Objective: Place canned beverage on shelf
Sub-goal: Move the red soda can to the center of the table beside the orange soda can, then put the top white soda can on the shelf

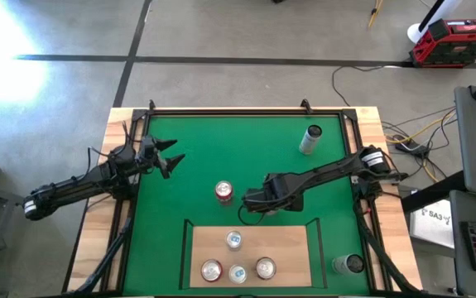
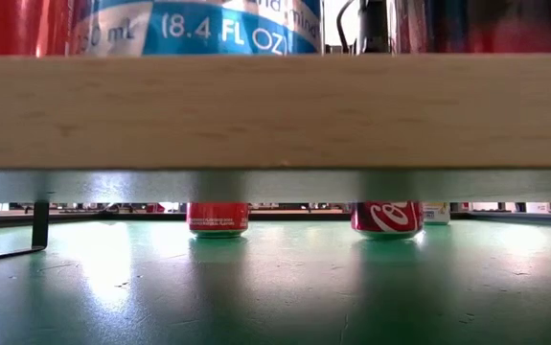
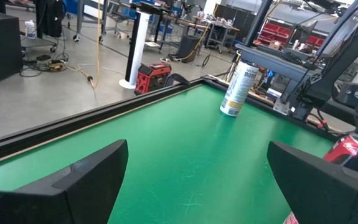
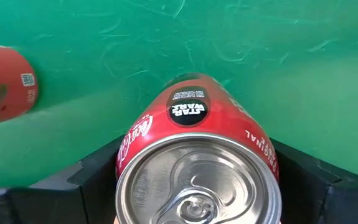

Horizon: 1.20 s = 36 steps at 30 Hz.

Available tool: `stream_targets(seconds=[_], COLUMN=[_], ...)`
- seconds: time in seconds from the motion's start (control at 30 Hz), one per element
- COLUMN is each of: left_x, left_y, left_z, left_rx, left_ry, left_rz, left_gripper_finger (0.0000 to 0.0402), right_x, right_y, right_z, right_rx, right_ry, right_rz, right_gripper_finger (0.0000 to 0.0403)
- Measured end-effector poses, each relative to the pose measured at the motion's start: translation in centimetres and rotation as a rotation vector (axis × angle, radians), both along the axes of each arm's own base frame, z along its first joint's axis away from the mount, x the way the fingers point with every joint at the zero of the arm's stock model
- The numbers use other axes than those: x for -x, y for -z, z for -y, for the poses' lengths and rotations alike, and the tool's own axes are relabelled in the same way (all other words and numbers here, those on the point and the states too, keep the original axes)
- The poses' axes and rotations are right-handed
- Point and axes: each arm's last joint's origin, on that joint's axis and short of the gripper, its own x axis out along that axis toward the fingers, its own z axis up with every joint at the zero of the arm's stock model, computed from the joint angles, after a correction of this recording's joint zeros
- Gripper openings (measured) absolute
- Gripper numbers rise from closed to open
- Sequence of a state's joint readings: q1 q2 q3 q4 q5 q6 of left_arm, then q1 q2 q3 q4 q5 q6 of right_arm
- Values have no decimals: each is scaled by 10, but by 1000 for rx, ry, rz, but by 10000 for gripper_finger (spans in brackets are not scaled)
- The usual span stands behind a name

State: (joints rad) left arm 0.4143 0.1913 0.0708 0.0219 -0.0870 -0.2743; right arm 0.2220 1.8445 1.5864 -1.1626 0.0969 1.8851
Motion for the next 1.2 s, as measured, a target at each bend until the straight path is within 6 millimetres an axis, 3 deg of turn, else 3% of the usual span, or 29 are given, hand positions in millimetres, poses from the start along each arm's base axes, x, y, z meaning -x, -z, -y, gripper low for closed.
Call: stream_targets(seconds=[0.6, 0.83, 1.2], left_x=[0, 0, 0], left_y=[0, 0, 0], left_z=[0, 0, 0], left_rx=[0, 0, 0], left_ry=[0, 0, 0], left_rz=[0, 0, 0], left_gripper_finger=[369, 369, 369], right_x=[-4, -2, 11], right_y=[5, 0, -50], right_z=[-1, -1, -3], right_rx=[7, -18, -2], right_ry=[-10, -11, -113], right_rz=[9, -16, -14], right_gripper_finger=[329, 366, 381])
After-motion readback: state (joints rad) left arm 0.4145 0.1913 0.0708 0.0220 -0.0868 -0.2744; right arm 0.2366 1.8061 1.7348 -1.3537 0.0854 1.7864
